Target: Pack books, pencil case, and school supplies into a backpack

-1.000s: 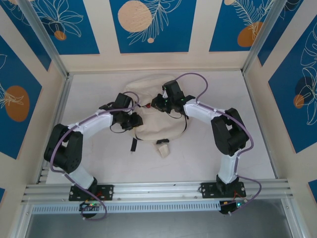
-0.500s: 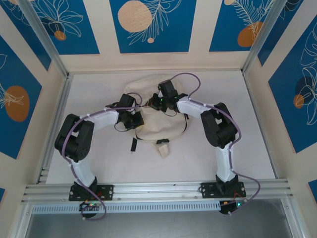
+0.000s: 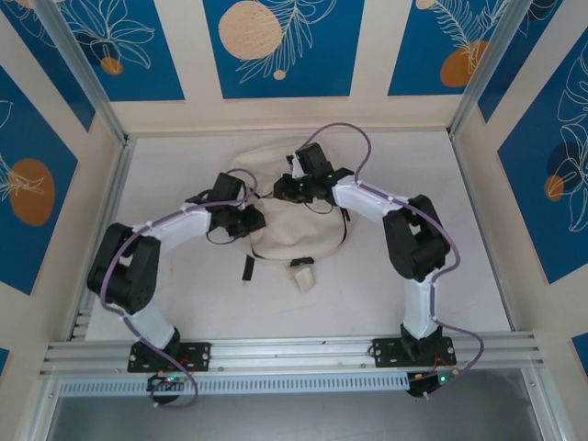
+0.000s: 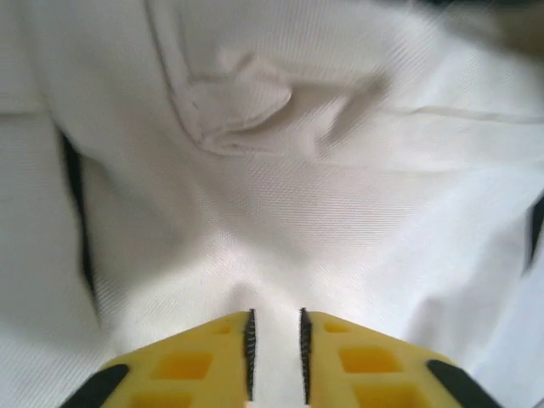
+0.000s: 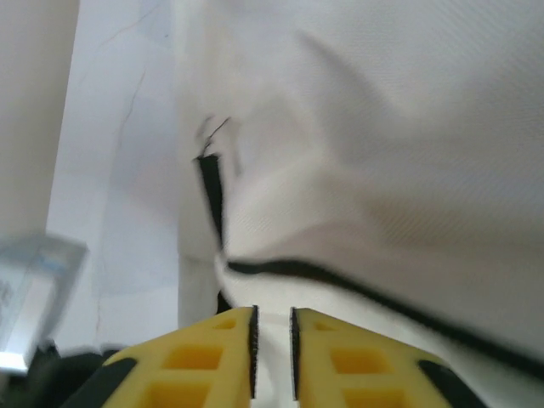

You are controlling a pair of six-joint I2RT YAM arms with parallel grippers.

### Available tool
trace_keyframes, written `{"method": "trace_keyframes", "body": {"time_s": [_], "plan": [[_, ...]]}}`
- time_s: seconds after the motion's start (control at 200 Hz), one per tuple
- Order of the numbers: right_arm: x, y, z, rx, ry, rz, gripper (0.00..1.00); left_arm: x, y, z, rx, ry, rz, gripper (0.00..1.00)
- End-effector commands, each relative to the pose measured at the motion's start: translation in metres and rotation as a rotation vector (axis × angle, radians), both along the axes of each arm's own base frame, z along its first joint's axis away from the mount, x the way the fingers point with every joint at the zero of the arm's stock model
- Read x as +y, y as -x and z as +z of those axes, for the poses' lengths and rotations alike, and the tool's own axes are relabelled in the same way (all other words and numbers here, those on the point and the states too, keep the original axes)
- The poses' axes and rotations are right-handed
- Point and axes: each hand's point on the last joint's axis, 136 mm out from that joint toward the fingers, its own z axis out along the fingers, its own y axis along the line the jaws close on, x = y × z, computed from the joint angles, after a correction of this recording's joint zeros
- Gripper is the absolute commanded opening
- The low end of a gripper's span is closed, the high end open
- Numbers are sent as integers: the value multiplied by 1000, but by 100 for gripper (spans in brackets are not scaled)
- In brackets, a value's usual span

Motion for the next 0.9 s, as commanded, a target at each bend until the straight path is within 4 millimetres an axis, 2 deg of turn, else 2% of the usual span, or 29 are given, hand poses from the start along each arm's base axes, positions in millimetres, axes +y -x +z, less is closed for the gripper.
{"method": "trace_keyframes", "body": {"time_s": [0.0, 0.07, 0.195, 0.34, 0.435, 0.575, 0.895], "plan": [[-6, 26, 18, -93, 182, 126, 27, 38, 4, 18, -6, -28, 55, 29], [0, 26, 20, -132, 254, 157, 32, 63, 6, 20, 3, -47, 116, 37], [20, 14, 17, -201, 362, 208, 37, 105, 12, 21, 22, -72, 233, 48], [49, -4, 7, -263, 451, 276, 38, 135, 19, 23, 39, -66, 331, 57], [61, -14, -1, -287, 493, 306, 40, 142, 23, 24, 44, -62, 352, 59], [68, -26, -19, -307, 562, 340, 41, 145, 26, 24, 46, -64, 358, 62], [58, -39, -54, -327, 708, 356, 39, 143, 26, 23, 51, -48, 356, 64]]}}
